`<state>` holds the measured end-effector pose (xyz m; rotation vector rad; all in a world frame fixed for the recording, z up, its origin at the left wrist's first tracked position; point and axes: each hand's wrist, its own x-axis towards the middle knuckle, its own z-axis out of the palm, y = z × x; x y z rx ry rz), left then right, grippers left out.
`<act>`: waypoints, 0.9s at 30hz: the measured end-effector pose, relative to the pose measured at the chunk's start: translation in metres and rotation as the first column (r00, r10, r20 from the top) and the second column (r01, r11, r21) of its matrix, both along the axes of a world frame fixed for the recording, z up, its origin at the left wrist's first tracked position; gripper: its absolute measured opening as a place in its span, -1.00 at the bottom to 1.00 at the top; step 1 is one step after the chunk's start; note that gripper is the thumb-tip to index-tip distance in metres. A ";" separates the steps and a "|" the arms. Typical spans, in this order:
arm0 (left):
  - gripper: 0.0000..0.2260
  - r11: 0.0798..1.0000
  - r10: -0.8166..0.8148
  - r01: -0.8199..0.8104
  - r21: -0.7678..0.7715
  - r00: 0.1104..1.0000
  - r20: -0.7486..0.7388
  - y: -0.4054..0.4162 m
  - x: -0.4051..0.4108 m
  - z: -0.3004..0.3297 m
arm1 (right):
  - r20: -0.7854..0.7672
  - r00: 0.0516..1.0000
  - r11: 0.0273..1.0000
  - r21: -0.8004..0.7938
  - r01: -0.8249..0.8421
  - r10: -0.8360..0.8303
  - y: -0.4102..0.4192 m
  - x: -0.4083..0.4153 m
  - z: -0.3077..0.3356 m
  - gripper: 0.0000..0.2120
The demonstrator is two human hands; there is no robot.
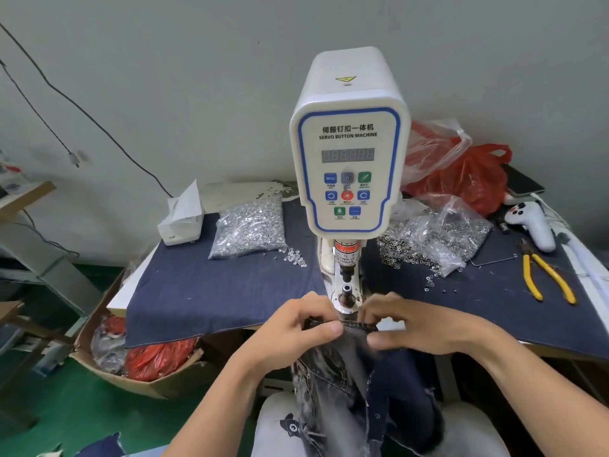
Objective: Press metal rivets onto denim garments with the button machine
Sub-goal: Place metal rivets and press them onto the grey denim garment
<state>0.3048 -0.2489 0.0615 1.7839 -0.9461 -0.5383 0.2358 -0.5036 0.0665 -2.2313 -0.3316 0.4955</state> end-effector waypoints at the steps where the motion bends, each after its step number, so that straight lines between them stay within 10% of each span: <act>1: -0.83 1.000 -0.003 0.003 -0.009 1.000 -0.024 0.002 0.002 0.000 | -0.044 0.999 0.992 0.127 0.021 -0.016 -0.002 0.000 0.000 -0.64; 11: -0.71 0.938 0.047 -0.124 0.325 0.971 0.235 -0.004 0.025 -0.020 | -0.032 0.990 0.979 0.154 0.137 -0.134 -0.016 0.009 -0.014 -0.84; 27: -0.71 0.975 0.208 -0.203 0.087 0.977 -0.053 -0.014 0.039 -0.039 | -0.075 0.923 0.851 0.364 0.379 -0.379 -0.018 0.028 -0.039 -0.72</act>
